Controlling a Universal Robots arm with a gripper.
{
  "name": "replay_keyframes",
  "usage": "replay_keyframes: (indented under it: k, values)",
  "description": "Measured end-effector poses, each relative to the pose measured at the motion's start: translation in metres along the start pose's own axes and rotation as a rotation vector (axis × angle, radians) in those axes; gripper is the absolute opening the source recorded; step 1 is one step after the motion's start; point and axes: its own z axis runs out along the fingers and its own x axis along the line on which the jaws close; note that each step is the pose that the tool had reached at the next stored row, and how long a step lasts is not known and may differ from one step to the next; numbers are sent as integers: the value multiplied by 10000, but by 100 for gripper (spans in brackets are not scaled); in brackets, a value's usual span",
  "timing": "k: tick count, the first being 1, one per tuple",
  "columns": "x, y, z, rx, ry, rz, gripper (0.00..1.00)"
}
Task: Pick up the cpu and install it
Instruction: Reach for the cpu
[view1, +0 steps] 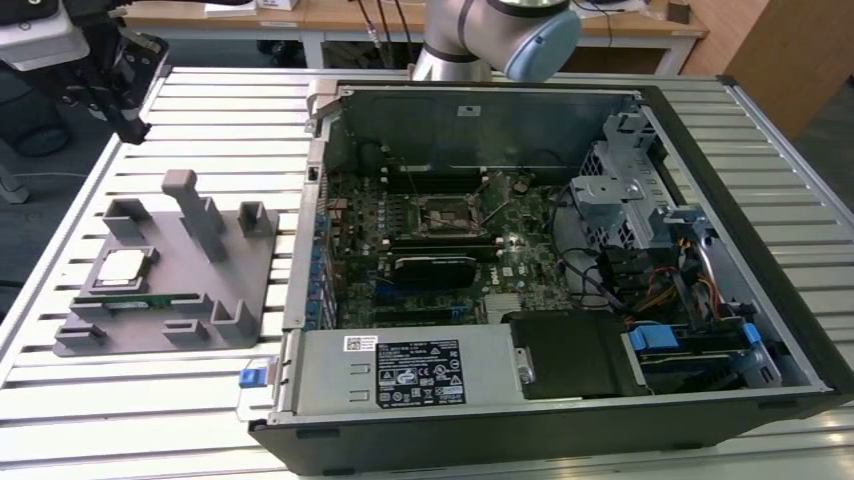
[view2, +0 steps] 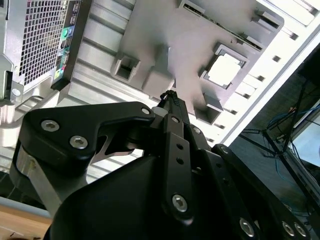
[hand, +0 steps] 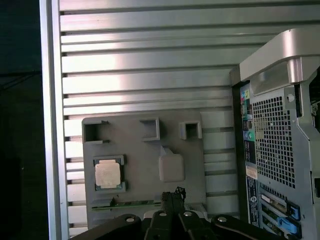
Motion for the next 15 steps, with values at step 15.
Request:
replay_keyframes:
  k: [15]
  values:
    - [283,-21,-2,0,0,1,11]
